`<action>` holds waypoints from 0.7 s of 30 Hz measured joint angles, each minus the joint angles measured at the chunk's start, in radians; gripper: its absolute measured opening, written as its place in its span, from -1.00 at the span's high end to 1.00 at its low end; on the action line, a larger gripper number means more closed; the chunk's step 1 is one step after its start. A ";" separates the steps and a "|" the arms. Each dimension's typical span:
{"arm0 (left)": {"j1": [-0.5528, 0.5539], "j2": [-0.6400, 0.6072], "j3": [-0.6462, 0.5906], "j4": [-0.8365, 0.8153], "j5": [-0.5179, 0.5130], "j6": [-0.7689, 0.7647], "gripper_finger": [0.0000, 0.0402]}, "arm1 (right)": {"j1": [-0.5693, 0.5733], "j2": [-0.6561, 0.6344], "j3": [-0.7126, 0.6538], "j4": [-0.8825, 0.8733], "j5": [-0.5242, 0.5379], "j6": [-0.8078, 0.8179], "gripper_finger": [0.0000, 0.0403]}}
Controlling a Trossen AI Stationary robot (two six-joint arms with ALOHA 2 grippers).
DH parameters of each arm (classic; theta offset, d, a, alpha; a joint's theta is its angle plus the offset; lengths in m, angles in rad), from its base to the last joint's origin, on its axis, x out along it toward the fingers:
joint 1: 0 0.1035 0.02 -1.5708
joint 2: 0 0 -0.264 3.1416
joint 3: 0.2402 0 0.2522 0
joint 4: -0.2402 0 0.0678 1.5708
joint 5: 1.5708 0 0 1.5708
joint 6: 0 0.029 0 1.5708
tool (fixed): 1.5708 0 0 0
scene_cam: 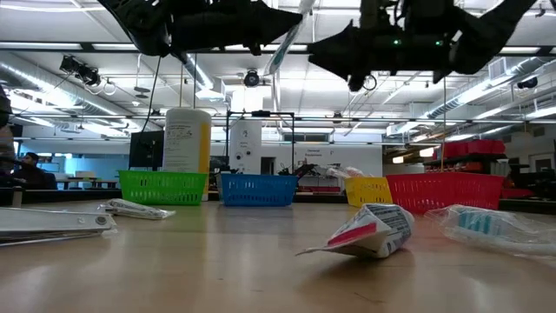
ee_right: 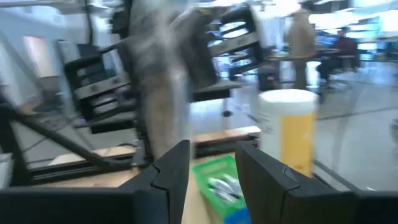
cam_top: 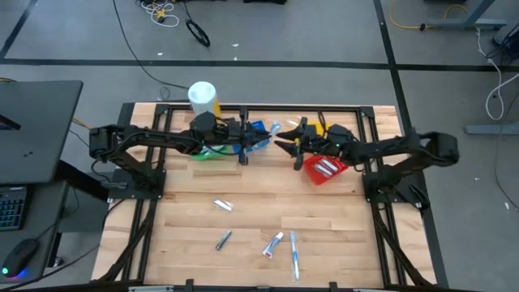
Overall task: Pick & Place Travel size toiletries
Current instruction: Put the left blue toothbrush into the yellow bin
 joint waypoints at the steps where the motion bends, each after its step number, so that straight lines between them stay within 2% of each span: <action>1: -0.003 0.001 0.002 0.006 -0.005 0.007 0.84 | 0.000 0.023 0.014 0.013 -0.025 0.000 0.30; 5: -0.004 0.005 0.000 -0.004 -0.021 0.000 0.84 | 0.002 0.088 0.076 0.020 -0.090 -0.001 0.30; 21: -0.005 0.005 0.001 -0.002 -0.028 0.015 0.84 | 0.001 0.132 0.175 -0.018 -0.089 -0.001 0.33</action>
